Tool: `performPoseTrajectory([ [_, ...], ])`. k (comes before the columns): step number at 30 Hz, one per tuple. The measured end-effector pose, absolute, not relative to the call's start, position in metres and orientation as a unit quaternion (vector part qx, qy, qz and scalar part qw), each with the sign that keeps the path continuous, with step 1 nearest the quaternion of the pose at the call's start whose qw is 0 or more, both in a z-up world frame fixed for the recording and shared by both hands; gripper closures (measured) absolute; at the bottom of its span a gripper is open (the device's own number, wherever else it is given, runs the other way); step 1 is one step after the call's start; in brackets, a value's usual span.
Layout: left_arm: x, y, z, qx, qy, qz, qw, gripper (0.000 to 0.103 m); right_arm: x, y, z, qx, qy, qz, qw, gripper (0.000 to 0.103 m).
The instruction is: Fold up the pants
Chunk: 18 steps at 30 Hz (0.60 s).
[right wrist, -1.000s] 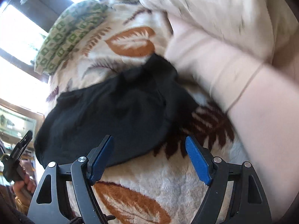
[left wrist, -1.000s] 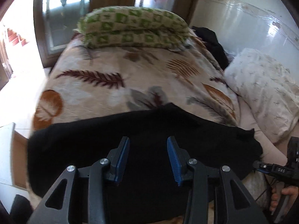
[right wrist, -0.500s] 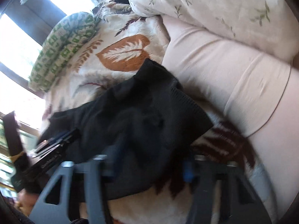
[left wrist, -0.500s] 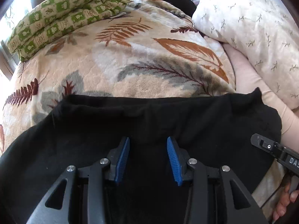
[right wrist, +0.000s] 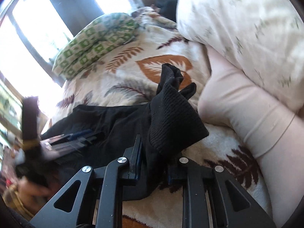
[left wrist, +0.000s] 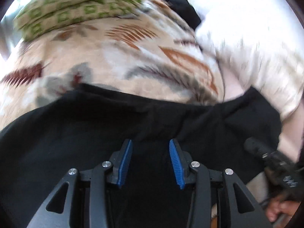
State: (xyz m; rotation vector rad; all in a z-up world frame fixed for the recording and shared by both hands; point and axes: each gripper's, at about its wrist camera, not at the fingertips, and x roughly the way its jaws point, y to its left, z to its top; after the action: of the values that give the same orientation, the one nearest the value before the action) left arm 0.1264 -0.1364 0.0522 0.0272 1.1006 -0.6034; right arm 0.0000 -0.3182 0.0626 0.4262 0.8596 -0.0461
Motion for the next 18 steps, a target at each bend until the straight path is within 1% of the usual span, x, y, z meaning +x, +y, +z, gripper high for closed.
performPoseTrajectory([
  [6, 0.139, -0.056, 0.059, -0.049, 0.536, -0.255, 0.803, 0.060, 0.015, -0.269, 0.077, 0.149, 0.407, 0.052, 0.900, 0.084],
  [9, 0.140, -0.026, 0.051, -0.101, 0.542, -0.244, 0.798, 0.060, 0.030, -0.235, 0.067, 0.126, 0.425, 0.095, 0.891, 0.084],
  [11, 0.140, -0.019, 0.043, -0.125, 0.549, -0.242, 0.790, 0.060, 0.041, -0.213, 0.048, 0.104, 0.460, 0.112, 0.875, 0.078],
  [12, 0.138, -0.019, 0.041, -0.125, 0.548, -0.243, 0.790, 0.060, 0.046, -0.203, 0.033, 0.096, 0.490, 0.119, 0.858, 0.072],
  [13, 0.136, -0.021, 0.041, -0.121, 0.546, -0.245, 0.792, 0.060, 0.047, -0.199, 0.025, 0.094, 0.503, 0.123, 0.850, 0.069],
  [14, 0.134, -0.024, 0.041, -0.116, 0.544, -0.249, 0.793, 0.060, 0.043, -0.197, 0.023, 0.087, 0.498, 0.124, 0.854, 0.068],
  [15, 0.132, -0.028, 0.042, -0.115, 0.543, -0.257, 0.791, 0.060, 0.040, -0.196, 0.027, 0.082, 0.492, 0.129, 0.857, 0.063],
  [16, 0.131, -0.031, 0.043, -0.118, 0.543, -0.266, 0.788, 0.059, 0.037, -0.197, 0.030, 0.084, 0.491, 0.133, 0.857, 0.055],
  [18, 0.130, -0.038, 0.047, -0.122, 0.542, -0.277, 0.784, 0.059, 0.030, -0.206, 0.039, 0.111, 0.486, 0.147, 0.854, 0.053],
])
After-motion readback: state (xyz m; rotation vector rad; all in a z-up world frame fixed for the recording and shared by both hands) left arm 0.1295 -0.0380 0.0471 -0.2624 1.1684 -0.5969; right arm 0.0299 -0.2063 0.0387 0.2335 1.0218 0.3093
